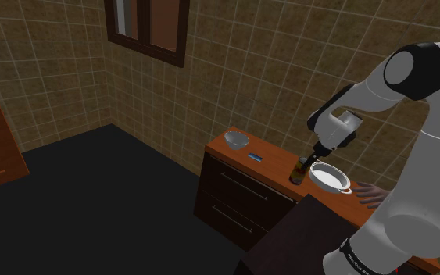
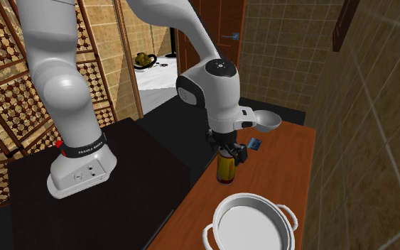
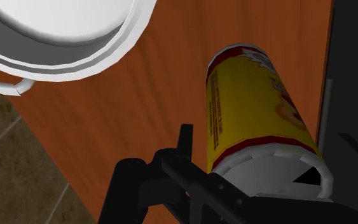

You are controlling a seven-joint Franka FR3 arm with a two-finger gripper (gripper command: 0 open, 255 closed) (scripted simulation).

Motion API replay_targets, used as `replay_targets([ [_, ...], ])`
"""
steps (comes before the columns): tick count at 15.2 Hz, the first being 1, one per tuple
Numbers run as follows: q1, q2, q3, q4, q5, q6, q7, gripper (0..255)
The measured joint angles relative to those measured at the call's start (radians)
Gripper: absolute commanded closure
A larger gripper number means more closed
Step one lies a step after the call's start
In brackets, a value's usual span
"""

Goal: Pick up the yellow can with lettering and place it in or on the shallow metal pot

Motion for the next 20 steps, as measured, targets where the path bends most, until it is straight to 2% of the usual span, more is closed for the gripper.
replay_targets([
  [1, 0.000, 0.000, 0.000, 0.000, 0.000, 0.000, 0.000, 255],
  [11, 0.000, -0.001, 0.000, 0.001, 0.000, 0.000, 0.000, 255],
  [15, 0.037, -0.052, -0.051, -0.010, -0.098, -0.012, 0.076, 255],
  [20, 0.088, -0.150, -0.128, -0.025, -0.287, -0.035, 0.219, 255],
])
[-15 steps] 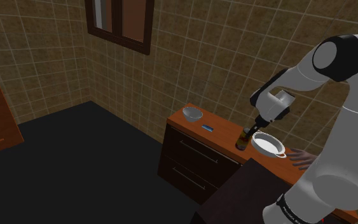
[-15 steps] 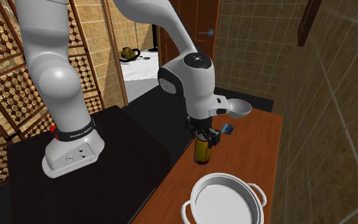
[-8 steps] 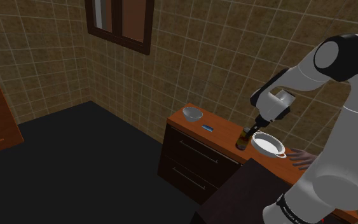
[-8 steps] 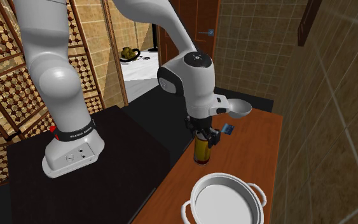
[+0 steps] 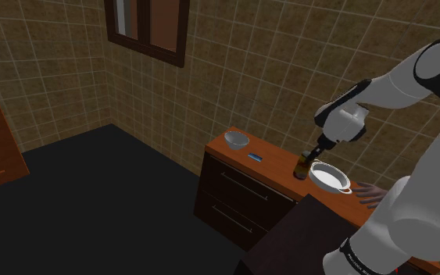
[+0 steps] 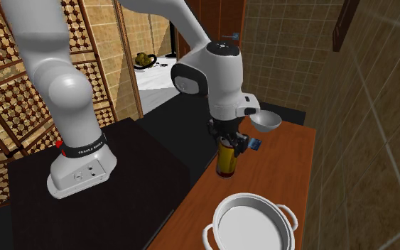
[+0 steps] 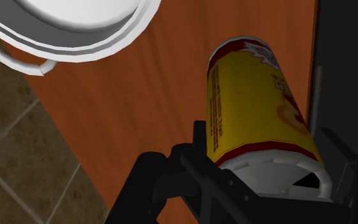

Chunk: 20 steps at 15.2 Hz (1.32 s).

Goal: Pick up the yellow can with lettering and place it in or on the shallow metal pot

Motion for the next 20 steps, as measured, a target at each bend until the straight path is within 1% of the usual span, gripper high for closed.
replay_targets([
  [2, 0.014, -0.057, -0.026, -0.011, -0.103, -0.010, 0.078, 255],
  [6, 0.004, -0.140, -0.033, -0.012, -0.258, -0.044, 0.197, 255],
  [11, -0.040, -0.230, -0.004, -0.001, -0.404, -0.104, 0.308, 255],
  [14, -0.064, -0.271, 0.018, 0.011, -0.460, -0.143, 0.355, 255],
  [16, -0.079, -0.277, -0.001, 0.030, -0.469, -0.169, 0.330, 255],
  [20, -0.079, -0.230, -0.080, 0.106, -0.415, -0.222, 0.212, 255],
])
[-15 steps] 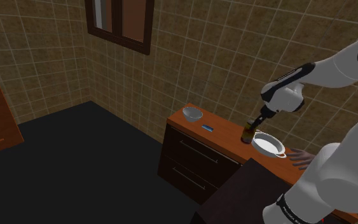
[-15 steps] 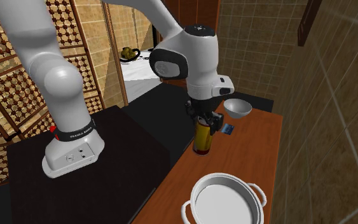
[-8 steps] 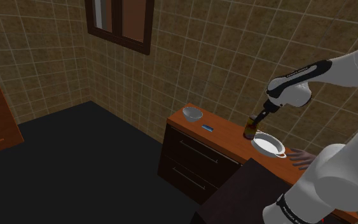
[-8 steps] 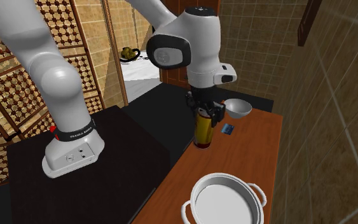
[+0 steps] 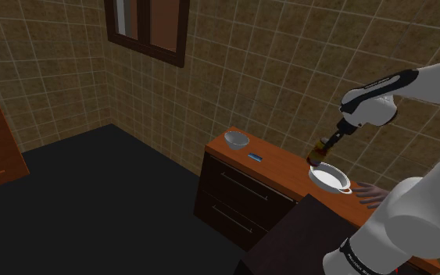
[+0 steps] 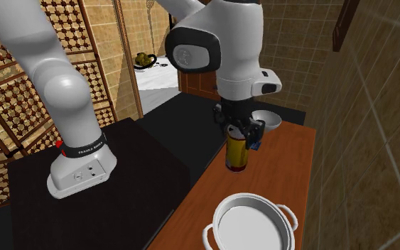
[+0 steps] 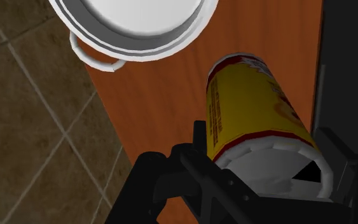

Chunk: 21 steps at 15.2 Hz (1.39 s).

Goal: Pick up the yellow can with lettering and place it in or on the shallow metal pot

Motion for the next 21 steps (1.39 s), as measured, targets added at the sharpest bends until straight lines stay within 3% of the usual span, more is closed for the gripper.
replay_targets([
  [5, -0.005, 0.129, -0.114, 0.136, 0.150, -0.095, -0.215, 255],
  [6, -0.015, 0.142, -0.126, 0.161, 0.162, -0.120, -0.240, 255],
  [8, -0.053, 0.233, -0.147, 0.236, 0.257, -0.179, -0.346, 255],
  [12, -0.169, 0.365, -0.130, 0.353, 0.386, -0.275, -0.489, 255],
  [21, -0.252, 0.474, -0.055, 0.337, 0.518, -0.224, -0.596, 255],
])
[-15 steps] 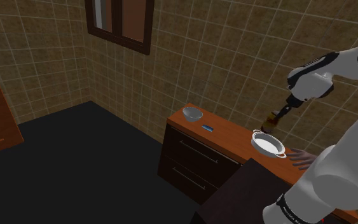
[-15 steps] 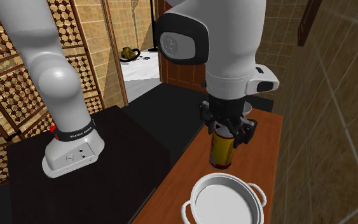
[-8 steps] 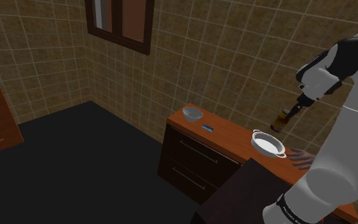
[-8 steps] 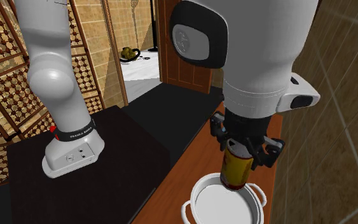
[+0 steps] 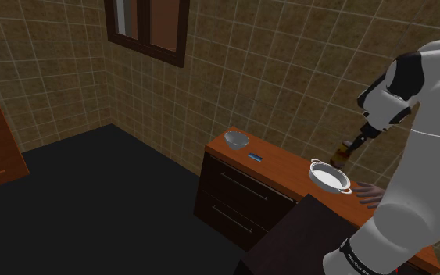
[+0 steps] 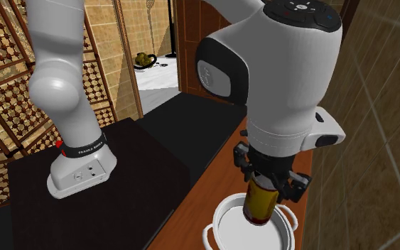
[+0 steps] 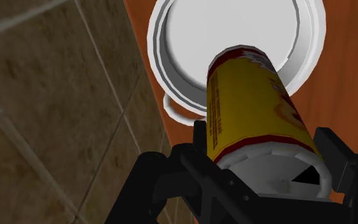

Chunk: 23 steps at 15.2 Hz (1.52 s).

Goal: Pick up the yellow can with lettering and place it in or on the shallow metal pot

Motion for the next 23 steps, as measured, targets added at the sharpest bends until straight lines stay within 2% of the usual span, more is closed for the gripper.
replay_targets([
  [12, -0.095, 0.126, 0.112, -0.018, 0.158, 0.079, -0.118, 255],
  [18, -0.102, 0.137, 0.122, -0.019, 0.172, 0.086, -0.127, 255],
  [19, -0.102, 0.137, 0.123, -0.019, 0.173, 0.086, -0.127, 0],
  [23, -0.102, 0.137, 0.123, -0.018, 0.173, 0.087, -0.127, 0],
])
